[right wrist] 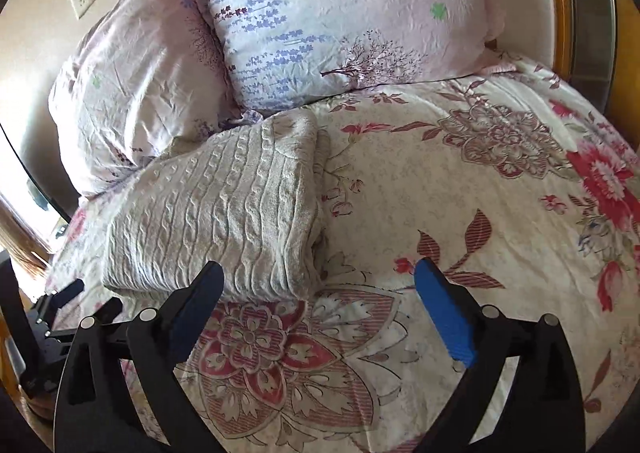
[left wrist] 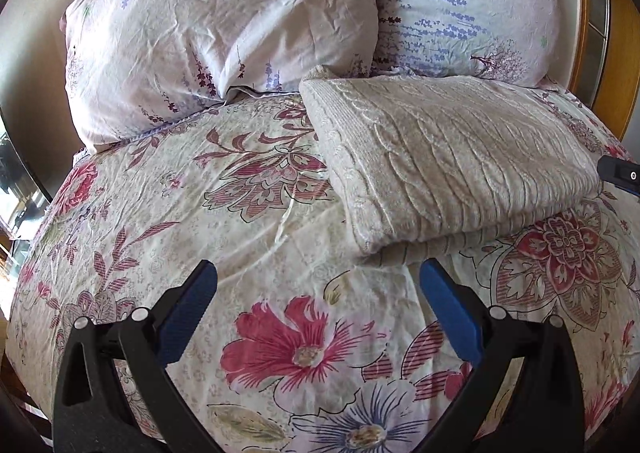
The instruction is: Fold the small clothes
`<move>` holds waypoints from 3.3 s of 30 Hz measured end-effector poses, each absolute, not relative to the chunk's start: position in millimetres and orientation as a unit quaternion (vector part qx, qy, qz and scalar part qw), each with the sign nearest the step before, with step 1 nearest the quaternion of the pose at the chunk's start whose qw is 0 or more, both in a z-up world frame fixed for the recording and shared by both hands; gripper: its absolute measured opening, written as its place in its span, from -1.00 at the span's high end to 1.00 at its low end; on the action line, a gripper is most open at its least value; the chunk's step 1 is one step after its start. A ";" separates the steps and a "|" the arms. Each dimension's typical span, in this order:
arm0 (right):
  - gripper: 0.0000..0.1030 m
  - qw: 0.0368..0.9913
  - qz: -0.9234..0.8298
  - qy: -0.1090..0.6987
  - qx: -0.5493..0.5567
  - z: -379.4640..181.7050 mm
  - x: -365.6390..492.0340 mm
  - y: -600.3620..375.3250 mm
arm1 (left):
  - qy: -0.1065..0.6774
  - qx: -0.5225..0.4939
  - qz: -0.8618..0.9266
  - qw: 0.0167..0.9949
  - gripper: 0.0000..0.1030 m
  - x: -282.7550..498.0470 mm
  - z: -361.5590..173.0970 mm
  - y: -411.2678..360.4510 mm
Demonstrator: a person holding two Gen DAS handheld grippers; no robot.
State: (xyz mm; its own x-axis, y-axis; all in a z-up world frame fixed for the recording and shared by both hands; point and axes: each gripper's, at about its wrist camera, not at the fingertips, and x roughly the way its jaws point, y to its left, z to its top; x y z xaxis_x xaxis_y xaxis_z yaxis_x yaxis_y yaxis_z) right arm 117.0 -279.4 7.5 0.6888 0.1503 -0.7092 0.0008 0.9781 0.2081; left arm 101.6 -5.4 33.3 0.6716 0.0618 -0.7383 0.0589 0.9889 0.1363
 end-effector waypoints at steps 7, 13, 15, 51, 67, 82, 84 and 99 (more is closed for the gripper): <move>-0.97 0.909 0.022 0.414 0.033 -11.6 104.6 -253.2 | 0.416 0.069 0.011 0.907 -0.97 105.6 30.7 -4.7; -0.97 0.907 0.020 0.421 0.030 -16.3 104.1 -249.5 | 0.424 0.027 0.066 0.903 -0.97 120.3 31.2 20.2; -0.97 0.906 0.020 0.421 0.030 -16.6 103.9 -249.5 | 0.443 0.015 0.075 0.893 -0.97 126.3 25.6 26.5; -0.97 0.885 0.010 0.465 -0.017 -32.8 111.2 -227.4 | 0.460 0.003 0.005 0.888 -0.97 109.0 12.9 2.4; -0.97 0.885 0.009 0.465 -0.017 -33.1 110.8 -227.0 | 0.460 0.003 0.005 0.888 -0.97 109.2 12.8 2.2; -0.97 0.885 0.009 0.465 -0.017 -33.4 110.8 -226.9 | 0.460 0.003 0.005 0.888 -0.97 109.5 12.7 2.4; -0.97 0.885 0.009 0.465 -0.017 -33.4 110.8 -226.9 | 0.460 0.003 0.005 0.888 -0.97 109.6 12.7 2.5; -0.97 0.885 0.009 0.465 -0.016 -33.2 110.6 -226.9 | 0.460 0.003 0.005 0.888 -0.97 109.8 13.1 2.7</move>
State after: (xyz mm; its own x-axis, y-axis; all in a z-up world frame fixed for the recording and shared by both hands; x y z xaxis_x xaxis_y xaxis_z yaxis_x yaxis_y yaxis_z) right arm 110.6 -226.9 -33.2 0.5677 0.0001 -0.8232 -0.0307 0.9993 -0.0211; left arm 109.8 2.7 13.1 0.5767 0.0107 -0.8169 -0.0055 0.9999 0.0092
